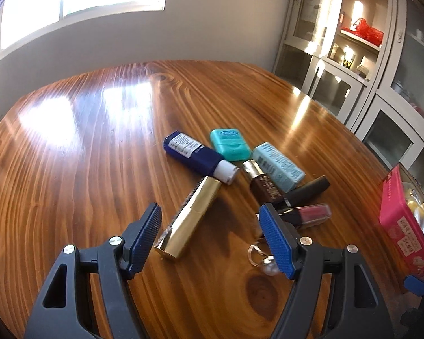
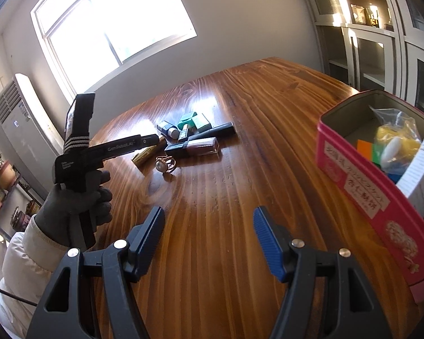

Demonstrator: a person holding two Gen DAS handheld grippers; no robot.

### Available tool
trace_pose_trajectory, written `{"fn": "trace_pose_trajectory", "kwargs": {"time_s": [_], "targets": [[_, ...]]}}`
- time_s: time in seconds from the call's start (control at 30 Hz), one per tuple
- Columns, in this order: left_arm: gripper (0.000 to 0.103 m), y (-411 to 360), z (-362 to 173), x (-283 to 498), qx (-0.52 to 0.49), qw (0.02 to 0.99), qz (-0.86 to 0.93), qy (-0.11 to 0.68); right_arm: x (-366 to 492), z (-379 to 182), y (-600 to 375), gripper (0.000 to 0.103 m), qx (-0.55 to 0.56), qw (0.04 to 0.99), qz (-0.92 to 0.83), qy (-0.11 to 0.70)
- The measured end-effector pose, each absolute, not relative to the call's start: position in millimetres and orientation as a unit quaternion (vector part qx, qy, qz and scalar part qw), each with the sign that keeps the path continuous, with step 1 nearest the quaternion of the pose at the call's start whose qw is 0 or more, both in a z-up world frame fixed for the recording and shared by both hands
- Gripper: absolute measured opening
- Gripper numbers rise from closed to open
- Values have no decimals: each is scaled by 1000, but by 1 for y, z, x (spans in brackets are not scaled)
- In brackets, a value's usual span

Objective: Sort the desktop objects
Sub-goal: 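Close the left tool on the gold lipstick tube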

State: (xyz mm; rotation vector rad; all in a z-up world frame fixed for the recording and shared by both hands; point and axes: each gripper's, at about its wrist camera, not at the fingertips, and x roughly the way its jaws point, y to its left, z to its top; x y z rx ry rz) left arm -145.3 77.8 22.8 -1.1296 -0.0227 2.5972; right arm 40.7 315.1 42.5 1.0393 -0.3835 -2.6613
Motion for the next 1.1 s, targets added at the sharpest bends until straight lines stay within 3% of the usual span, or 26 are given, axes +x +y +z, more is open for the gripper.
{"fn": "trace_pose_trajectory", "kwargs": {"time_s": [0.1,0.37,0.5,0.87,1.1], "targets": [[74,76,17,-152,-403,157,902,-7,36,41,311,69,361,131,-915,-127],[55,80,6,-162,-423,169,890,6,18,47,302,69,363,145,-914,-111],[27,79,6,-165,-425,179,887,-1,1,53,299,69,361,149,-915,-100],[26,72,8,-163,-419,177,890,-7,-70,35,272,68,389,136,-910,-39],[27,71,7,-166,-423,175,889,-11,-118,27,273,63,403,144,-902,-51]]}}
